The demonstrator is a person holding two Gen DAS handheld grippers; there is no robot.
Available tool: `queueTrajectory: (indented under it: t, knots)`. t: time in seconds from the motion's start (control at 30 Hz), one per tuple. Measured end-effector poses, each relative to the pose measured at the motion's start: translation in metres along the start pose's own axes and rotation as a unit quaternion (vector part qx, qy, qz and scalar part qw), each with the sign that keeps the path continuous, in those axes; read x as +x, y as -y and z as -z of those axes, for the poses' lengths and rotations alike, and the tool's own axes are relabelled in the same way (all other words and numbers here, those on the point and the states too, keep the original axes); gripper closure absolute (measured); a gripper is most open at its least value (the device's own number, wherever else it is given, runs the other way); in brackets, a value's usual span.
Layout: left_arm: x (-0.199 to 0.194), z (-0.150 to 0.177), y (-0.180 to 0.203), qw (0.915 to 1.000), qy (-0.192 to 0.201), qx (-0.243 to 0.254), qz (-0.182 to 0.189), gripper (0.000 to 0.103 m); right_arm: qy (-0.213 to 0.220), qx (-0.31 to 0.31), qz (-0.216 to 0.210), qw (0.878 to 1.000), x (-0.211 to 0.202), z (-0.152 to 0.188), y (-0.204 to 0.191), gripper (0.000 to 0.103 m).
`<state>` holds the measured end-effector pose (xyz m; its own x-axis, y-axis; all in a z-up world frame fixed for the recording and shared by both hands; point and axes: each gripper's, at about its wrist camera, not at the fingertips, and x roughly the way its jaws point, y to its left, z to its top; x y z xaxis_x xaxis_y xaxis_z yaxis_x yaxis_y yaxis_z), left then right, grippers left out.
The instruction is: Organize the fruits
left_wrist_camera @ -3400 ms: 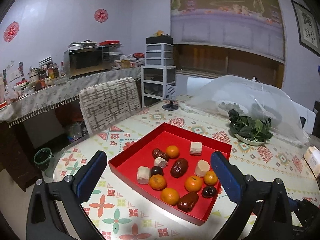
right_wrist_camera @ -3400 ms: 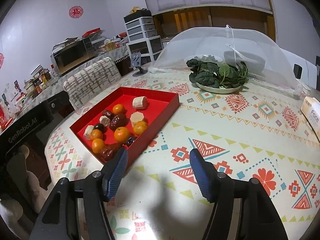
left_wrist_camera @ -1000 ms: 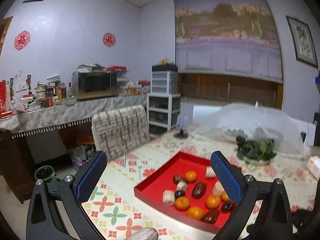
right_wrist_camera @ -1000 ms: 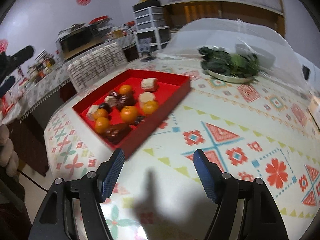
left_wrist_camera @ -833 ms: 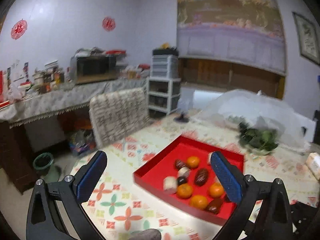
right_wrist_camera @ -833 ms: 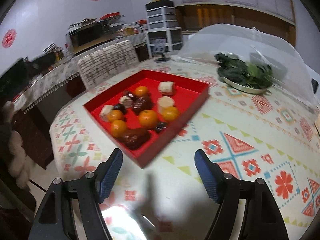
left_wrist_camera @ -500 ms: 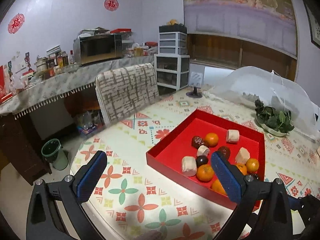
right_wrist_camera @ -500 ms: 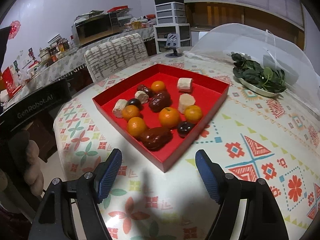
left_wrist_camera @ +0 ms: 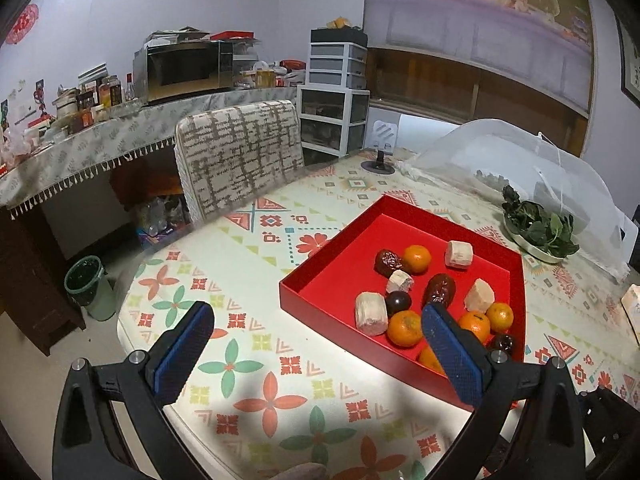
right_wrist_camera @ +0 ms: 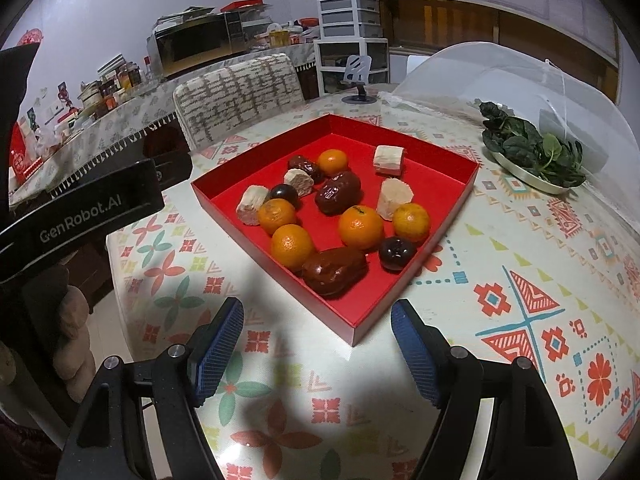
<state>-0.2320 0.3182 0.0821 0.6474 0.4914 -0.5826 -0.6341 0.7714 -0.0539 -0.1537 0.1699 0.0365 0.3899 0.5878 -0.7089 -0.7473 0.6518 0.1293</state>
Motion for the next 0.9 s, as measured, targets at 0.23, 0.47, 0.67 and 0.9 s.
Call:
queueTrajectory:
  t: [0.23,0.47,0.67,0.9]
  knots:
    - [-0.002,-0.003,-0.002,0.9999,-0.009,0.008,0.0,0.0,-0.001,0.007,-0.006,1.0,0.004,-0.004,0.003,0.022]
    - [-0.027,-0.019,-0.015,0.9989,0.024,0.006,-0.041,0.0,0.009,0.041,-0.041,0.998,0.008,-0.021,0.009,0.022]
    - [-0.045,-0.024,-0.017,0.999,0.037,-0.02,-0.014,0.0,0.021,0.025,-0.056,0.998,-0.002,-0.019,0.003,0.022]
    - [-0.043,-0.022,0.002,0.9995,0.013,-0.022,0.018,0.0,0.036,0.008,-0.05,0.998,-0.017,-0.01,0.005,0.022]
